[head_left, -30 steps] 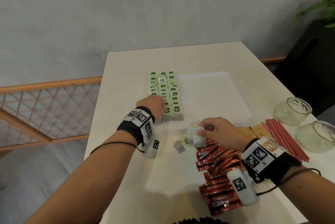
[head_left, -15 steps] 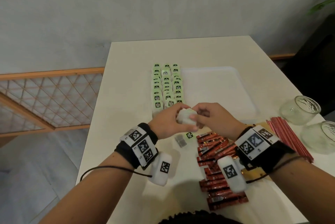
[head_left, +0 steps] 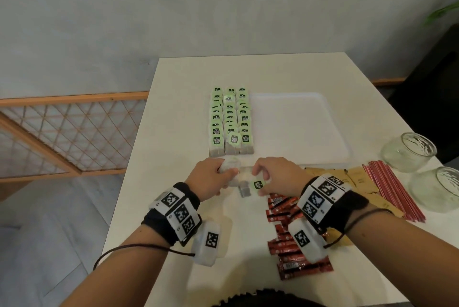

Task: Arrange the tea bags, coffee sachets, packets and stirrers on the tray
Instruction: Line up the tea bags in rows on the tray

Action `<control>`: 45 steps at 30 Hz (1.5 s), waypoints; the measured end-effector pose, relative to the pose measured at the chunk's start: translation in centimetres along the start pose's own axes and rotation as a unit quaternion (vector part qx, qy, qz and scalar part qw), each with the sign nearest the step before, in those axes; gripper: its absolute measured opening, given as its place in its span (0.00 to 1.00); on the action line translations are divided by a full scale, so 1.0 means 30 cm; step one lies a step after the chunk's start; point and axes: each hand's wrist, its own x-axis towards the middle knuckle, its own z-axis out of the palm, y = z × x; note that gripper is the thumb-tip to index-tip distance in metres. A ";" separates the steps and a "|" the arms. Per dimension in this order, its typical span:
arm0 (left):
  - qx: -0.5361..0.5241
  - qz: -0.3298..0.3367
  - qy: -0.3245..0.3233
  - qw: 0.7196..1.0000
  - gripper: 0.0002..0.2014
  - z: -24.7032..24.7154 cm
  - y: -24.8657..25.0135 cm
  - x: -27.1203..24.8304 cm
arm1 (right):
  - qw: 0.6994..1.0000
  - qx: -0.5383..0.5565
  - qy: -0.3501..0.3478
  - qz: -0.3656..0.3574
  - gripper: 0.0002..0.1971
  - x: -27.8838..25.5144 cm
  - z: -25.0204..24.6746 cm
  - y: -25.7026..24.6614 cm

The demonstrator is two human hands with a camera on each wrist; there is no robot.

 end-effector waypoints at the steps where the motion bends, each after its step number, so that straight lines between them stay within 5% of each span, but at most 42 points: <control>1: -0.003 -0.005 0.001 1.000 0.16 0.000 -0.003 -0.004 | 1.000 -0.005 -0.003 0.003 0.19 0.003 -0.001 -0.004; 7: -0.023 -0.035 -0.004 0.999 0.17 -0.011 -0.008 -0.038 | 0.999 -0.032 0.000 -0.017 0.13 0.012 -0.005 -0.002; 20: -0.106 -0.046 0.041 0.992 0.08 -0.075 -0.009 -0.009 | 0.986 0.137 0.090 -0.033 0.08 0.087 -0.162 0.003; 37: -0.371 -0.179 0.043 0.910 0.12 -0.088 -0.001 0.071 | 0.964 0.213 0.155 0.031 0.06 0.245 -0.110 0.053; 42: -0.419 -0.163 0.030 0.893 0.12 -0.094 0.020 0.067 | 0.948 0.208 0.240 0.017 0.09 0.204 -0.112 0.024; 45: -0.430 -0.160 0.002 0.889 0.07 -0.088 0.046 0.058 | 0.943 0.270 0.192 -0.019 0.07 0.158 -0.111 -0.038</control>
